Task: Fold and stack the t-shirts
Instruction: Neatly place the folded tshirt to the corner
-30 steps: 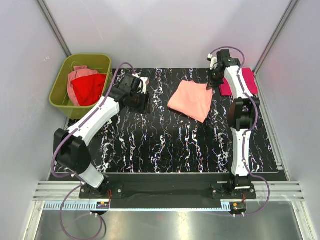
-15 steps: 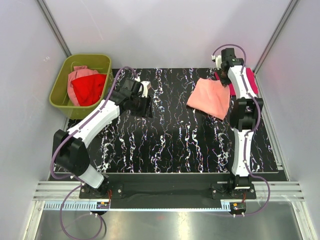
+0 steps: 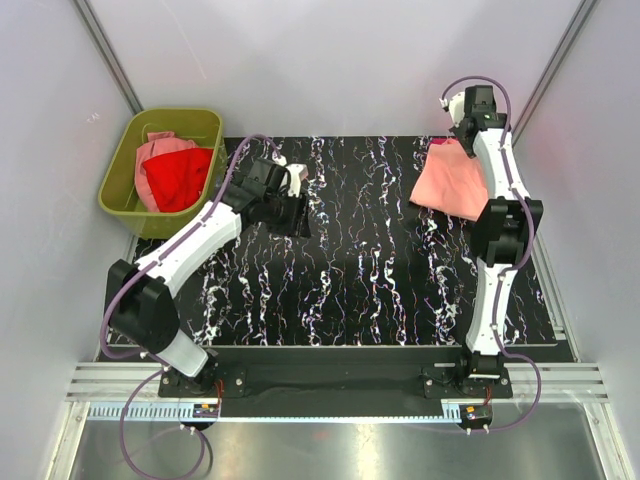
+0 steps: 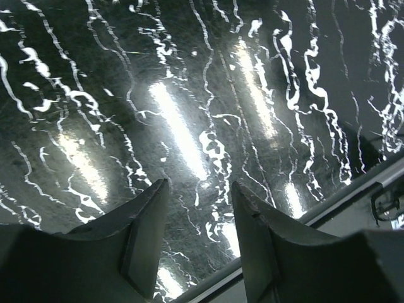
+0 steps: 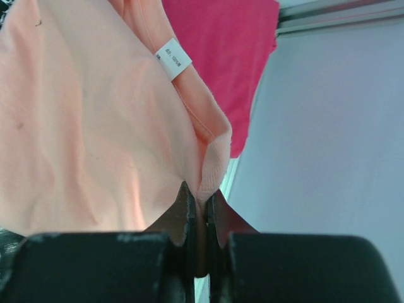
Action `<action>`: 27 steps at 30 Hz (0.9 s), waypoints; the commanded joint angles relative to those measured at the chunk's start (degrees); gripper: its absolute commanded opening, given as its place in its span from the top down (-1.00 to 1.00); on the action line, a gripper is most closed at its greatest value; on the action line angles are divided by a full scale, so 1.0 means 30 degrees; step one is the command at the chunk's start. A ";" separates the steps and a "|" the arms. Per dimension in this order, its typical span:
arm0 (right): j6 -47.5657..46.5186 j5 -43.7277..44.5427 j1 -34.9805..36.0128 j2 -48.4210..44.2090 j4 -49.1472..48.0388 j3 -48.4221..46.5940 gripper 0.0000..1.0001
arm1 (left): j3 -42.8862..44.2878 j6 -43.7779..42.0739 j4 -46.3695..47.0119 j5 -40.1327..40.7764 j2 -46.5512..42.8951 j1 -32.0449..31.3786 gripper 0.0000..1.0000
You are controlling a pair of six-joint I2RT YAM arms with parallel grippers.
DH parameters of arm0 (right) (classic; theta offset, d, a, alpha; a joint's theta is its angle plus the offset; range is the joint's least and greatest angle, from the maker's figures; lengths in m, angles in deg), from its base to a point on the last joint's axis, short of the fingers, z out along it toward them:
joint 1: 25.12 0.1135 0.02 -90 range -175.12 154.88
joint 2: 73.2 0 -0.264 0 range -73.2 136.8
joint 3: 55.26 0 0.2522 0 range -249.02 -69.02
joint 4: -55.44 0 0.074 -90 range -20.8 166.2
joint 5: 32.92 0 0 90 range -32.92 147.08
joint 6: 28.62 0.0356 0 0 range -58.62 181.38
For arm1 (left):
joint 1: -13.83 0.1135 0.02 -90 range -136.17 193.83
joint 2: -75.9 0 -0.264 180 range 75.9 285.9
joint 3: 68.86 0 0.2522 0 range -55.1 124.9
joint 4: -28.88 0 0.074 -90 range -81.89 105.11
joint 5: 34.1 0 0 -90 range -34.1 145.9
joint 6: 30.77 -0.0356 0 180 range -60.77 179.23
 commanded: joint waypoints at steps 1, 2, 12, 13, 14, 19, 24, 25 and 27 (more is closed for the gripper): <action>-0.2173 0.0414 0.0111 -0.2718 -0.3437 0.1283 1.00 | 0.0059 0.0082 0.0643 -0.0850 -0.0300 -0.0384 0.02; -0.2440 0.0240 0.0111 -0.2924 -0.3826 0.1494 1.00 | 0.0000 0.0082 0.0672 -0.0762 -0.0416 -0.0414 0.02; -0.4375 -0.0231 0.0023 -0.1843 -0.5324 0.0941 1.00 | -0.0117 -0.0065 0.0584 0.0001 -0.0828 -0.0736 0.02; -0.4493 -0.0260 -0.0035 -0.1784 -0.5527 0.0853 1.00 | -0.0117 -0.0065 0.0613 -0.0058 -0.0769 -0.0765 0.02; -0.4494 -0.0405 -0.0094 -0.1783 -0.5645 0.0852 1.00 | -0.0088 -0.0036 0.0643 -0.0145 -0.0740 -0.0765 0.02; -0.4931 -0.0787 -0.0504 -0.1316 -0.6173 0.0298 1.00 | -0.0059 -0.0065 0.0584 -0.0117 -0.0681 -0.0765 0.03; -0.5226 -0.1138 -0.0885 -0.0759 -0.6875 0.0003 1.00 | -0.0088 -0.0065 0.0555 0.0000 -0.0652 -0.0824 0.03; -0.5255 -0.1255 -0.0972 -0.0642 -0.6964 -0.0201 1.00 | -0.0088 -0.0065 0.0584 -0.0058 -0.0652 -0.0824 0.03; -0.5285 -0.1343 -0.1090 -0.0261 -0.7169 -0.0436 1.00 | -0.0088 -0.0065 0.0555 -0.0029 -0.0564 -0.0883 0.03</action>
